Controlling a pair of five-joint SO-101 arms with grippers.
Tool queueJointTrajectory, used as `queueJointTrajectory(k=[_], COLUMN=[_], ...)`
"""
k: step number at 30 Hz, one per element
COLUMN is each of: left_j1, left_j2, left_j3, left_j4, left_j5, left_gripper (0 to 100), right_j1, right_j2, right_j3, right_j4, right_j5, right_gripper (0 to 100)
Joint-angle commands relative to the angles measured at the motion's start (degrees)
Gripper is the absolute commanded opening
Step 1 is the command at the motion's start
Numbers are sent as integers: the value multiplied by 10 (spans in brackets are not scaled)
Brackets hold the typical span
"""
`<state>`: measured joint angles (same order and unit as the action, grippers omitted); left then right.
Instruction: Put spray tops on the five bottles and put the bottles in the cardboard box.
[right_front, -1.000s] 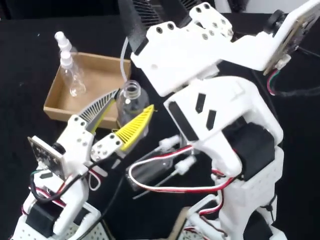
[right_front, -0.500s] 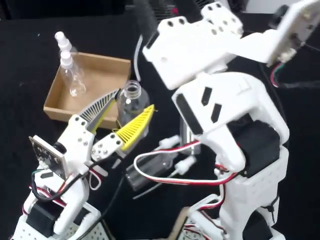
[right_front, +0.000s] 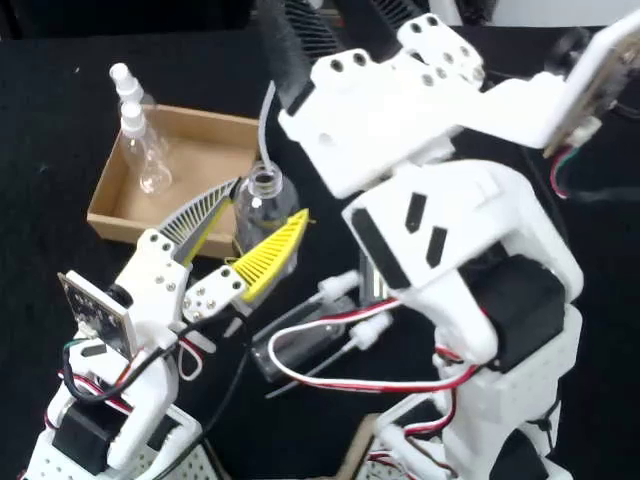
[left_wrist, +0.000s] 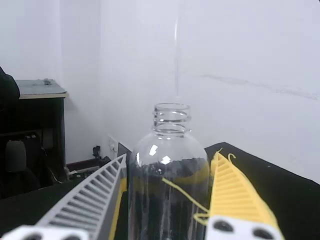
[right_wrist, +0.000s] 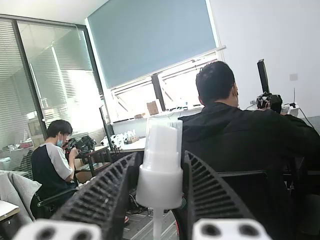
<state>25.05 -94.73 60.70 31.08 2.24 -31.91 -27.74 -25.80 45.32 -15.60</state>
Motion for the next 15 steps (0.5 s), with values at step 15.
queueJointTrajectory(k=[15], left_j1=[3], left_j2=[-2], left_j3=[-9], left_j4=[-16], left_j5=[-3], left_gripper=[230], right_j1=[-9], right_j2=[-16], right_j3=[45], right_j4=[70], right_j5=[1], right_gripper=[103])
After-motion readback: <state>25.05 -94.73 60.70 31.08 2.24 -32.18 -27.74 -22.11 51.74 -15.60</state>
